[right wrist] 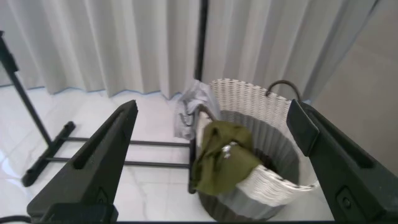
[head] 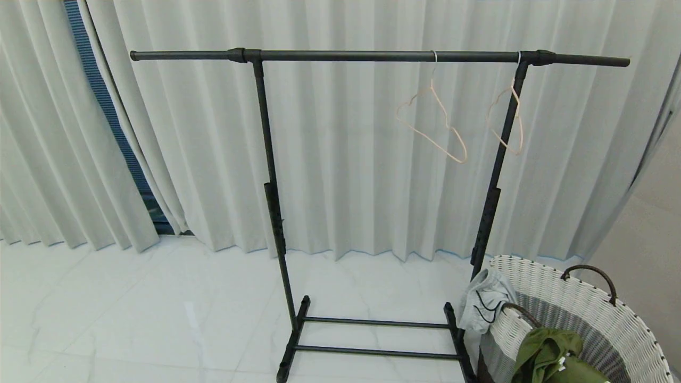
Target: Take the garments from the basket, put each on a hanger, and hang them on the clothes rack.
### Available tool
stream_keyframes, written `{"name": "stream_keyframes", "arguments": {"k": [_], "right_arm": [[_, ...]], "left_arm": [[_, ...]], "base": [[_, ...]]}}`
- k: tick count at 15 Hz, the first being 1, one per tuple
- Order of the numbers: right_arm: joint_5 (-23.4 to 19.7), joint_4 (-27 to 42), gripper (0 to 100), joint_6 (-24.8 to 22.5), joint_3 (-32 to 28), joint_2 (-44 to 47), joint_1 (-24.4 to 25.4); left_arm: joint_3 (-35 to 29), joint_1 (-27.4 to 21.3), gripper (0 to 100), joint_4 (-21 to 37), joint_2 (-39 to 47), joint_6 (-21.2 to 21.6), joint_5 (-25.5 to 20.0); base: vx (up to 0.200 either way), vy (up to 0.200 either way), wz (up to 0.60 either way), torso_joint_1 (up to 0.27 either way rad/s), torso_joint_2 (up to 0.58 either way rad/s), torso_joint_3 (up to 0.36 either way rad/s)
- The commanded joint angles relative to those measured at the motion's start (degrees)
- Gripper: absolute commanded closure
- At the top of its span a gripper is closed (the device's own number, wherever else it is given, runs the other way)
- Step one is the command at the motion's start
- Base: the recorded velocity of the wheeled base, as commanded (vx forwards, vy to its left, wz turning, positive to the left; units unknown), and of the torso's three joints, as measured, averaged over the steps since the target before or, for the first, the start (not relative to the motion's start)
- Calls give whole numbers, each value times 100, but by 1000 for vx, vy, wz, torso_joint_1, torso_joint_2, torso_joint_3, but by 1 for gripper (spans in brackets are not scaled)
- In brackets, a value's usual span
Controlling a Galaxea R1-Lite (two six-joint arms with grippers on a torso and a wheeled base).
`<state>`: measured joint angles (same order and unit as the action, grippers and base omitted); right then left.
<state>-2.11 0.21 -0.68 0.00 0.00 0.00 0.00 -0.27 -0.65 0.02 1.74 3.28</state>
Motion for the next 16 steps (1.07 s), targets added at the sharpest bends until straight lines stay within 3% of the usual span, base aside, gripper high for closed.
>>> {"name": "stream_keyframes", "arguments": {"k": [1,7,16], "right_arm": [[0,-3,0,-2,0,0,0],[0,-3,0,-2,0,0,0],[-9,6,0,24,0,0,0]], "left_arm": [[0,-8,0,3,6,19,6],[0,-8,0,3,6,-7,6],[0,-8,0,3,6,10,6]], "base": [[0,-200,0,-2,2,-2],[0,0,0,0,0,0],[200,0,0,0,1,4]]}}
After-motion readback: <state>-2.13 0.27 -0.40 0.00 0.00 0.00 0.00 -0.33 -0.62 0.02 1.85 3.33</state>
